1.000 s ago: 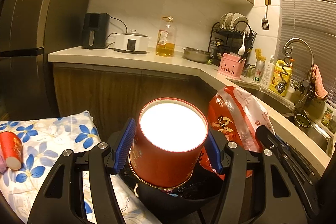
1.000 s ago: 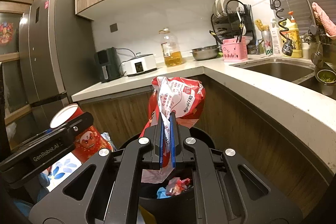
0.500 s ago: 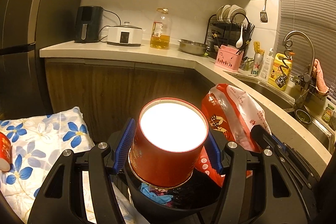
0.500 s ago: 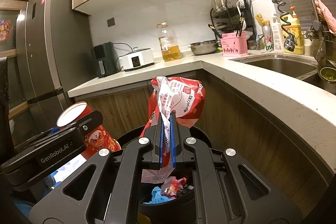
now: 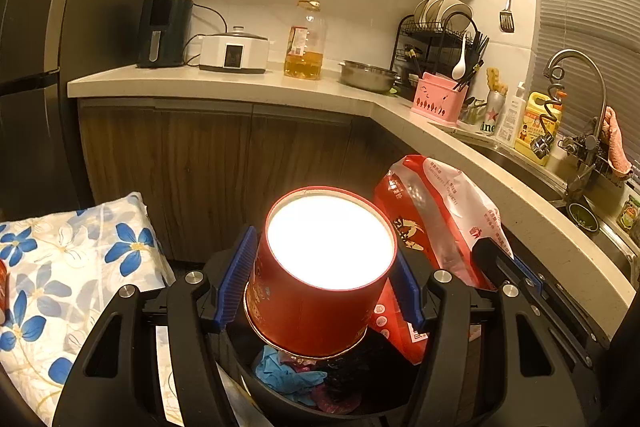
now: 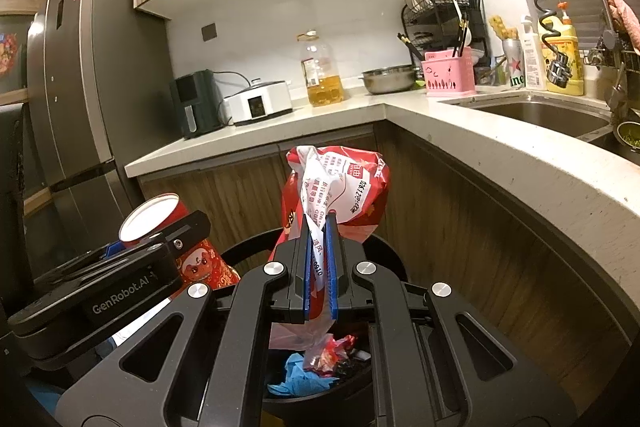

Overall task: Collect trash
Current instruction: 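Open both tools to drop the cup and snack bag into the bin, then move both tools toward the red mesh bag and red cup on the table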

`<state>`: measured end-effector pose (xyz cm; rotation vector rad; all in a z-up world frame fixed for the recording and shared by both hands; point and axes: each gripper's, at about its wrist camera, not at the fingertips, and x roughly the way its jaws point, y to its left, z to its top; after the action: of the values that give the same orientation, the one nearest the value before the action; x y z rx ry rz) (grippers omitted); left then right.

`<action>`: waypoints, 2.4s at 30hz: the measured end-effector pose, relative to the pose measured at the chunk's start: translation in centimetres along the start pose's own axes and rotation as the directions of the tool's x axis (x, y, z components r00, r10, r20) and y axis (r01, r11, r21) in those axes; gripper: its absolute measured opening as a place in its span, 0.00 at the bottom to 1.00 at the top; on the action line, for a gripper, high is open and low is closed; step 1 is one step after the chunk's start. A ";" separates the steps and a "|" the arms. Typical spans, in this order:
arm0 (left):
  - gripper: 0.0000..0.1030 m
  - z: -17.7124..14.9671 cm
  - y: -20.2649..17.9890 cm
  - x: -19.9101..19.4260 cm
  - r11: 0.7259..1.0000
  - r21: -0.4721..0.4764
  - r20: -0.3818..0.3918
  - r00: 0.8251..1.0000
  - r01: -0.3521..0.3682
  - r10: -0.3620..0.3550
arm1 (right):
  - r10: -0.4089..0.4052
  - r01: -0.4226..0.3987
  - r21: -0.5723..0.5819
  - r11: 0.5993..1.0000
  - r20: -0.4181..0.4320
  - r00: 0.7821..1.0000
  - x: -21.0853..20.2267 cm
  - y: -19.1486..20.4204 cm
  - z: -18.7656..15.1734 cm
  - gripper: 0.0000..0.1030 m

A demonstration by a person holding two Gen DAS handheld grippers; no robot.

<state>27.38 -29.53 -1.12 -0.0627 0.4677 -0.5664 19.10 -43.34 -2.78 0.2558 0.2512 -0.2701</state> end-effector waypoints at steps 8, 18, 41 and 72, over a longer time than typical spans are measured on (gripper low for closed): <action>0.64 -0.2 0.3 0.8 1.000 -0.009 -0.014 1.000 0.002 -0.002 | -0.017 0.017 0.032 0.999 -0.017 1.000 0.7 -1.0 -0.1 0.41; 0.76 -0.7 1.3 0.1 0.999 -0.034 -0.013 0.999 -0.034 0.034 | -0.060 0.061 0.048 0.997 -0.008 0.998 -0.3 -1.6 -0.1 0.52; 0.87 -4.9 8.6 -11.1 0.935 -0.113 0.023 0.940 -0.337 0.341 | 0.009 -0.008 0.059 0.998 -0.016 1.000 -6.0 3.3 -1.9 0.80; 0.87 -10.5 26.2 -25.6 0.722 -0.262 -0.022 0.752 -0.640 0.658 | 0.298 -0.308 -0.054 0.950 -0.141 0.944 -7.1 23.2 -8.8 0.80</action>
<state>16.86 6.89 -4.83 -0.1568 0.4532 0.2025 17.43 -17.63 -4.10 0.2338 0.3470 0.0623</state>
